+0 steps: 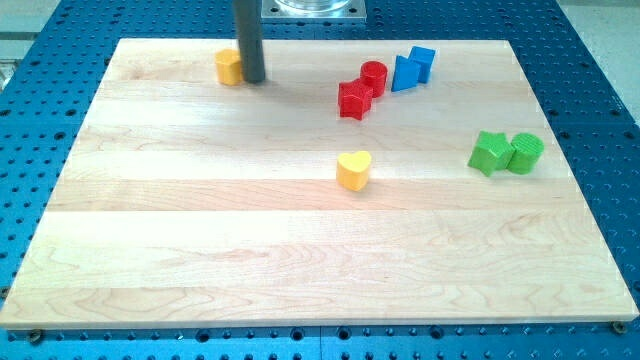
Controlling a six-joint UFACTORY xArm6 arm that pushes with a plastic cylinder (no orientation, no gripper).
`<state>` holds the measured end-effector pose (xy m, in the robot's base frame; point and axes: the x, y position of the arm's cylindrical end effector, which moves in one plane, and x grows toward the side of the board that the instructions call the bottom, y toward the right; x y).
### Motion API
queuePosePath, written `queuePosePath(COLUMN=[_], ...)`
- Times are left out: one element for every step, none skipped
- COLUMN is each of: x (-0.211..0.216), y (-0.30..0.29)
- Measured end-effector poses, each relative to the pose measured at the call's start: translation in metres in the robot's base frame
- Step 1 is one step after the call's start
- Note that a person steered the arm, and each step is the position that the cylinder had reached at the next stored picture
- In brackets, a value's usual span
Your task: Move heart downwards
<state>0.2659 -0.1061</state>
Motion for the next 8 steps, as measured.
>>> queuePosePath(x=[-0.003, -0.009, 0.043, 0.139, 0.121, 0.130, 0.142, 0.150], y=[-0.042, -0.068, -0.039, 0.013, 0.051, 0.067, 0.075, 0.103])
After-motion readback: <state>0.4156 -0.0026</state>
